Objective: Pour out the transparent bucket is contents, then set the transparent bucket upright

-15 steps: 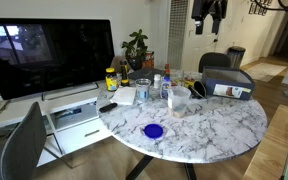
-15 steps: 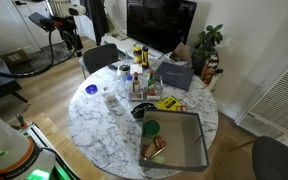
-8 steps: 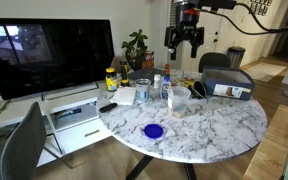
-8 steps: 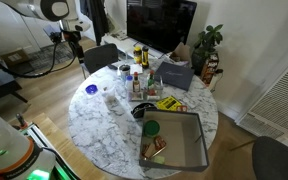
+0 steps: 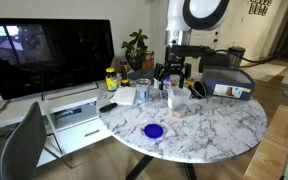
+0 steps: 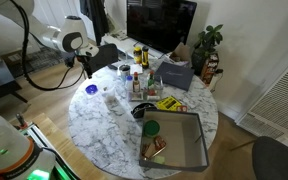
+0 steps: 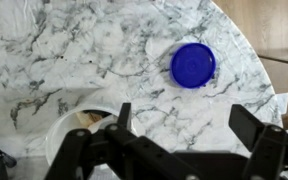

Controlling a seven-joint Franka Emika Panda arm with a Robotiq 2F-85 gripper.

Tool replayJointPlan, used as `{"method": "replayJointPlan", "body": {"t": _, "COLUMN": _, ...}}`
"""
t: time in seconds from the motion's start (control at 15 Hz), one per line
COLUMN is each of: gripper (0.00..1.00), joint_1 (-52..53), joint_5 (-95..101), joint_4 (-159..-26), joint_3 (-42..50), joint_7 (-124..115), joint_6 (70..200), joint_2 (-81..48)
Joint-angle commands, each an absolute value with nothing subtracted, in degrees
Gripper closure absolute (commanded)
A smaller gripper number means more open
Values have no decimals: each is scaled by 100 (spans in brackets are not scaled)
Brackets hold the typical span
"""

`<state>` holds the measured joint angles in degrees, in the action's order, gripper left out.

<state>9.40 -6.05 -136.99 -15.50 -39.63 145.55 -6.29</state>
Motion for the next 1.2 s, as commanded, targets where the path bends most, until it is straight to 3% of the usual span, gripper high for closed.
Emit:
{"method": "replayJointPlan", "body": {"t": 0.0, "gripper": 0, "joint_1": 1134, "joint_5": -636, "joint_4": -13747, "joint_3": -1321, "joint_7": -3920, "joint_6": 14645, "joint_2": -736}}
{"method": "replayJointPlan", "body": {"t": 1.13, "gripper": 0, "joint_1": 1363, "joint_5": 181, "joint_4": -13164, "joint_3": -698, "joint_7": -4184, "joint_6": 15003, "joint_2": -1616}}
